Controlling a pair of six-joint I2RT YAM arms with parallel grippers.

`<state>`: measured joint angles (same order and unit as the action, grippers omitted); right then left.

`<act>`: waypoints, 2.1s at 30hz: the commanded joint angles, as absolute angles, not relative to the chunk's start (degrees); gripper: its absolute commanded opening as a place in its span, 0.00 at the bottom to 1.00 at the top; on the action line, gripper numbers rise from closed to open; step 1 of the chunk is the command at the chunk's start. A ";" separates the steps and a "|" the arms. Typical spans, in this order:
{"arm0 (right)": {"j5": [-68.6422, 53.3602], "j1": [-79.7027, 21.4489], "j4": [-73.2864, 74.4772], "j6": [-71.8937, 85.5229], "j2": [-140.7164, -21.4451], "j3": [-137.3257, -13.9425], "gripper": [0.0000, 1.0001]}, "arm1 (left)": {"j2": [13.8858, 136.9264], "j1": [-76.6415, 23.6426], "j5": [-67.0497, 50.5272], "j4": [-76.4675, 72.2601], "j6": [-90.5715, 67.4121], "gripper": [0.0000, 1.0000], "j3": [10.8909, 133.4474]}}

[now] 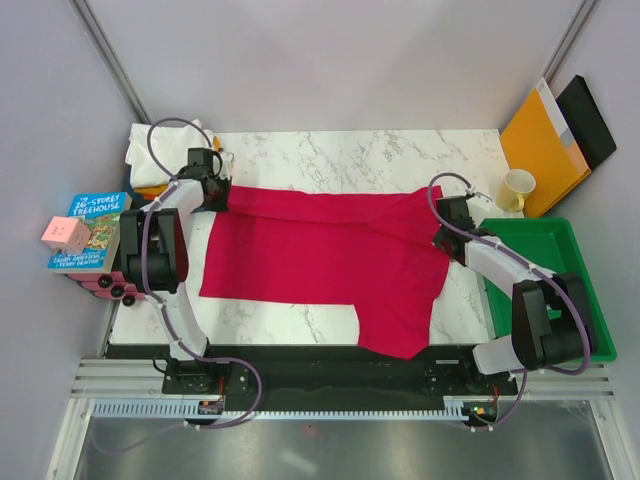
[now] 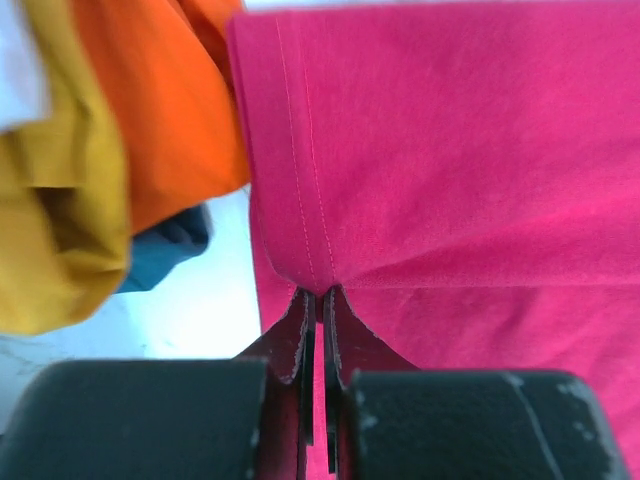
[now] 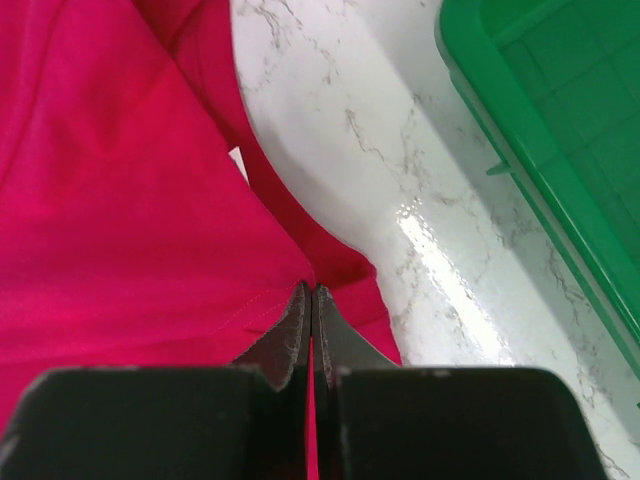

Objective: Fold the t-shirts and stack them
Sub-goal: Fold the flattened tshirt in 1/3 of the way

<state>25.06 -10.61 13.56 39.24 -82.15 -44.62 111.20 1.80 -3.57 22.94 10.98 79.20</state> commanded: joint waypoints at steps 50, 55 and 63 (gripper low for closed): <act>21.98 -19.42 17.23 32.70 -86.04 -59.50 0.67 | 116.81 0.70 -11.51 22.32 1.41 1.00 91.67; 20.30 -24.25 17.31 32.17 -90.86 -58.80 0.52 | 116.10 -2.54 -14.93 22.32 1.23 0.98 88.69; 20.74 -27.60 15.73 33.57 -92.81 -55.37 0.44 | 117.16 -5.18 -16.44 22.94 2.02 0.95 84.73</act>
